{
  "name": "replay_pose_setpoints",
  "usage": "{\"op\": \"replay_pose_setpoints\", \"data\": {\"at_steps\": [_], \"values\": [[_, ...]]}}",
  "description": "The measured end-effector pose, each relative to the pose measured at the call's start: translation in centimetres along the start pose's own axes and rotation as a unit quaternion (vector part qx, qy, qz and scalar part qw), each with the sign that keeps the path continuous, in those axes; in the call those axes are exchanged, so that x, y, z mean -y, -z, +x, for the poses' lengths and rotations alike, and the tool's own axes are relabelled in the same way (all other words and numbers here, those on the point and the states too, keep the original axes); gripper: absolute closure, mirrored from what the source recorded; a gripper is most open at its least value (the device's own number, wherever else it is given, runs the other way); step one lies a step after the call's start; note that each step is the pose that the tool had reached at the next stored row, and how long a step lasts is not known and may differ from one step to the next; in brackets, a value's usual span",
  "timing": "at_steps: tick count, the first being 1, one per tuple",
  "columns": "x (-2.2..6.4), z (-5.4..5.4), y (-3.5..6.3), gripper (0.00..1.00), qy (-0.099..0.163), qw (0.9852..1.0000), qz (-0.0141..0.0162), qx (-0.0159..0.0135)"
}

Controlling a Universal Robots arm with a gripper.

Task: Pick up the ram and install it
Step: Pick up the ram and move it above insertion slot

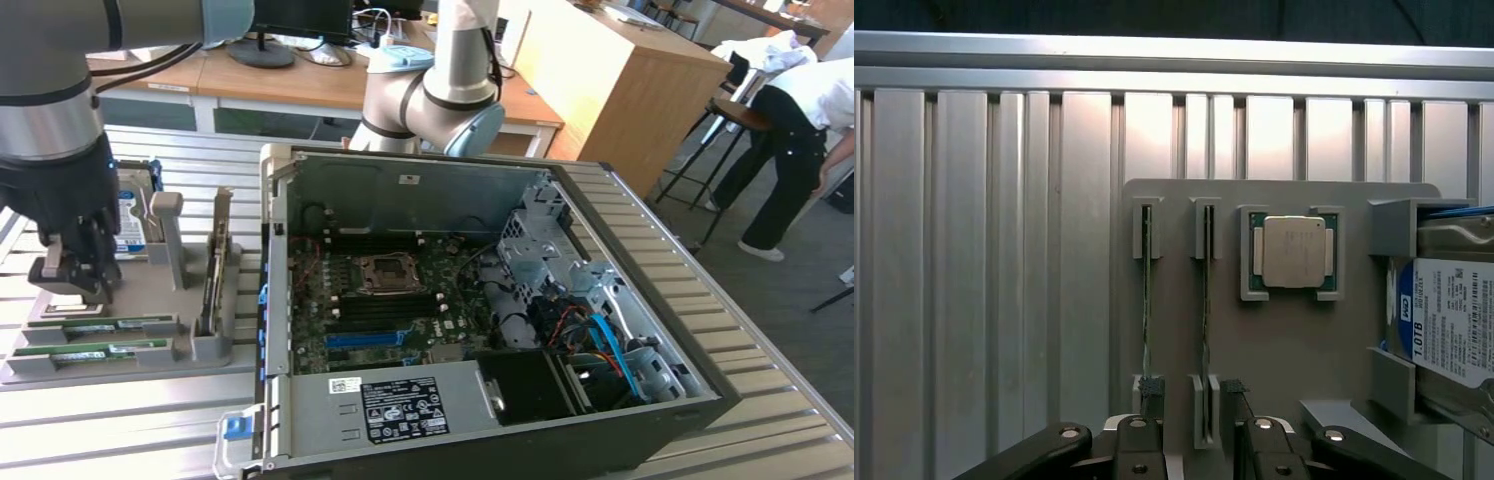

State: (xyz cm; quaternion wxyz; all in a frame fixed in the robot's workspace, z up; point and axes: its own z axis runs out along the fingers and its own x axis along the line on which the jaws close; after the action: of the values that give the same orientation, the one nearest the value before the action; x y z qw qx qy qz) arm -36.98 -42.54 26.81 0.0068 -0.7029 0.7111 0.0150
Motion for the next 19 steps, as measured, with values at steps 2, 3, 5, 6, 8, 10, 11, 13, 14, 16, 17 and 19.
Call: {"op": "replay_pose_setpoints", "data": {"at_steps": [2, 3, 5, 6, 8, 10, 11, 13, 14, 16, 17, 19], "values": [[0.00, 0.0, -0.22, 0.64, 0.000, 1.0000, 0.0000, 0.0000], [0.00, 0.0, -0.32, 0.64, 0.000, 1.0000, 0.0000, 0.0000], [0.00, 0.0, -0.53, 0.64, 0.000, 1.0000, 0.0000, 0.0000], [0.01, 0.0, -0.63, 0.64, 0.000, 1.0000, 0.0000, 0.0000], [0.01, 0.0, -0.85, 0.64, 0.000, 1.0000, -0.0001, 0.0000], [0.01, 0.0, -1.04, 0.64, 0.000, 1.0000, 0.0000, 0.0000], [0.01, 0.0, -1.12, 0.64, 0.000, 1.0000, 0.0000, 0.0000], [0.01, 0.0, -1.29, 0.64, 0.000, 1.0000, 0.0000, 0.0000], [0.01, 0.0, -1.38, 0.64, 0.000, 1.0000, 0.0000, 0.0000], [0.02, 0.0, -1.55, 0.64, 0.000, 1.0000, -0.0001, 0.0000], [0.02, 0.1, -1.63, 0.64, 0.000, 1.0000, 0.0000, 0.0000], [0.02, 0.1, -1.80, 0.64, 0.000, 1.0000, 0.0000, 0.0000]]}}
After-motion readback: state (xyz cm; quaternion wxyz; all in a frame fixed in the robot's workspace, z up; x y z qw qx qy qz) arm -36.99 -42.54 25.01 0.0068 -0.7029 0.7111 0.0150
